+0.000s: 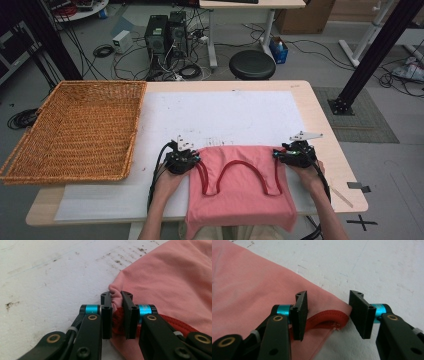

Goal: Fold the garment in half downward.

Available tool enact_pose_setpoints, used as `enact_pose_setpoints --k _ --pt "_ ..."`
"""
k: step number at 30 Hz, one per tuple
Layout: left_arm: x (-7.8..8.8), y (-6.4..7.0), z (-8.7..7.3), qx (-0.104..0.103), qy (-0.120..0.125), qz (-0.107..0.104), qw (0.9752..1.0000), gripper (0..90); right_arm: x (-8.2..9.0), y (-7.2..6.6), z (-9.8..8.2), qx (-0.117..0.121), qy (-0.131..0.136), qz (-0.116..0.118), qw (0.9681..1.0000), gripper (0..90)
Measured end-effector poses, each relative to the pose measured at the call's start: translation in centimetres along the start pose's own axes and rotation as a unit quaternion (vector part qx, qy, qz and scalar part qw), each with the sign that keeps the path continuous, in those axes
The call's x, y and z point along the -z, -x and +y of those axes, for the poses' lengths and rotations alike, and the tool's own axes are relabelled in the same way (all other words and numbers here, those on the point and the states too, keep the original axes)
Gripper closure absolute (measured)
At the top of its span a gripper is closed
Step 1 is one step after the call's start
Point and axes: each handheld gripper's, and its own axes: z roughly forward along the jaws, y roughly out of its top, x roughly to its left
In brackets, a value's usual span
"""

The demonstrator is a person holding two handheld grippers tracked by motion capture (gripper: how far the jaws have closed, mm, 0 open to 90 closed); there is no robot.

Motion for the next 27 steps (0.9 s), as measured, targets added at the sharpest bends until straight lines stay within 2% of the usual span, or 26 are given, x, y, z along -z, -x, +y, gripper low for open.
enact_pose_setpoints --k 7,13,23,27 --pt "-0.01 -0.17 -0.01 0.004 0.001 -0.004 1.0 79.5 0.1 0.01 -0.08 -0.005 0.003 0.015 0.9999 66.2" --pt "-0.02 -0.25 -0.01 0.012 0.001 -0.008 0.9999 79.5 0.07 -0.13 -0.08 0.003 0.005 0.026 0.9997 78.6" --pt "0.04 0.14 0.01 -0.005 0.0 0.006 1.0 79.5 0.11 -0.33 -0.09 0.011 0.005 0.024 0.9997 81.9" --pt "0.26 0.25 -0.06 0.009 0.01 0.007 0.9999 81.3 0.35 -0.55 -0.08 0.011 0.006 0.021 0.9997 82.6"
